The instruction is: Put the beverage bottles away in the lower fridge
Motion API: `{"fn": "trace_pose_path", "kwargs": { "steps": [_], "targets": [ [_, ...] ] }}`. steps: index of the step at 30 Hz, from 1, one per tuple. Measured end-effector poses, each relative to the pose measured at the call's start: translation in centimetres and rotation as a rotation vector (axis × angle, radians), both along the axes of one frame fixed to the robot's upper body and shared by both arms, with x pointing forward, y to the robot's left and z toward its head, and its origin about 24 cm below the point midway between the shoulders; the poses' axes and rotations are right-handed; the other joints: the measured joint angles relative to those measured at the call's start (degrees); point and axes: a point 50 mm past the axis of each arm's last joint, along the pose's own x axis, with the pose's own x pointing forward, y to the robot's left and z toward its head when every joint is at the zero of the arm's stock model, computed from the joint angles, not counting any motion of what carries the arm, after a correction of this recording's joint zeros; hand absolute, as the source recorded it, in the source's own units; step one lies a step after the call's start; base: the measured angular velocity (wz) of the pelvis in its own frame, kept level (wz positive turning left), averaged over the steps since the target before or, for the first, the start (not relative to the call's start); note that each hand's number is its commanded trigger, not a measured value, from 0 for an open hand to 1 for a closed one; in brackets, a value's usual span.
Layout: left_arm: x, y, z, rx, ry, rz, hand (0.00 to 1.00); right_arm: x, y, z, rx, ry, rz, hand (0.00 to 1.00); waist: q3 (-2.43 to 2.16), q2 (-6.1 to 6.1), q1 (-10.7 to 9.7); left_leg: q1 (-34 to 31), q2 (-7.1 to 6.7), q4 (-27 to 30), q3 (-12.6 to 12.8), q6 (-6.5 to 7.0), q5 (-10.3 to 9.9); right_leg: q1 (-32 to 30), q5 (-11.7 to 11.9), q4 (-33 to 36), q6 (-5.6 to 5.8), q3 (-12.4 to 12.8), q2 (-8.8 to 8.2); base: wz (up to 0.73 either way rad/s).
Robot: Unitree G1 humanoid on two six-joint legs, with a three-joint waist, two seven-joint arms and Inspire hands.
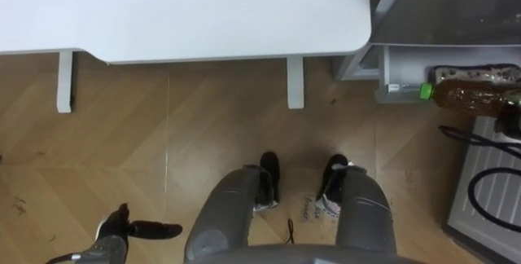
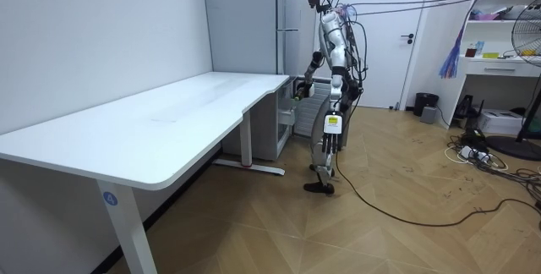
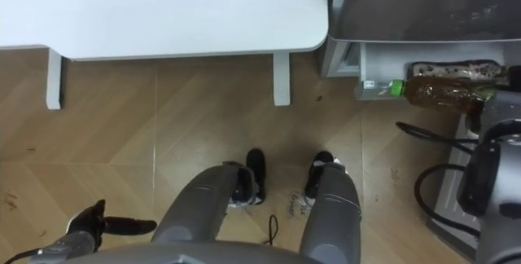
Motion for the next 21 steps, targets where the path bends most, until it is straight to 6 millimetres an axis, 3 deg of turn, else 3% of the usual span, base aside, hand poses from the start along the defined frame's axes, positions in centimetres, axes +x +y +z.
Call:
{"fn": "trace_pose_path", "kwargs": {
  "steps": [21],
  "targets": [
    [0.06, 0.34, 0.14, 0.008, -0.016, -0.004, 0.00, 0.59, -0.32, 0.65, -0.036, -0.112, -0.003, 1.00, -0.26, -0.55, 0.16, 0.56, 0.61, -0.39, 0.07, 0.01, 0.01, 1.03, 0.90, -1.91, 0.07, 0.03, 0.98, -0.01]
  ]
}}
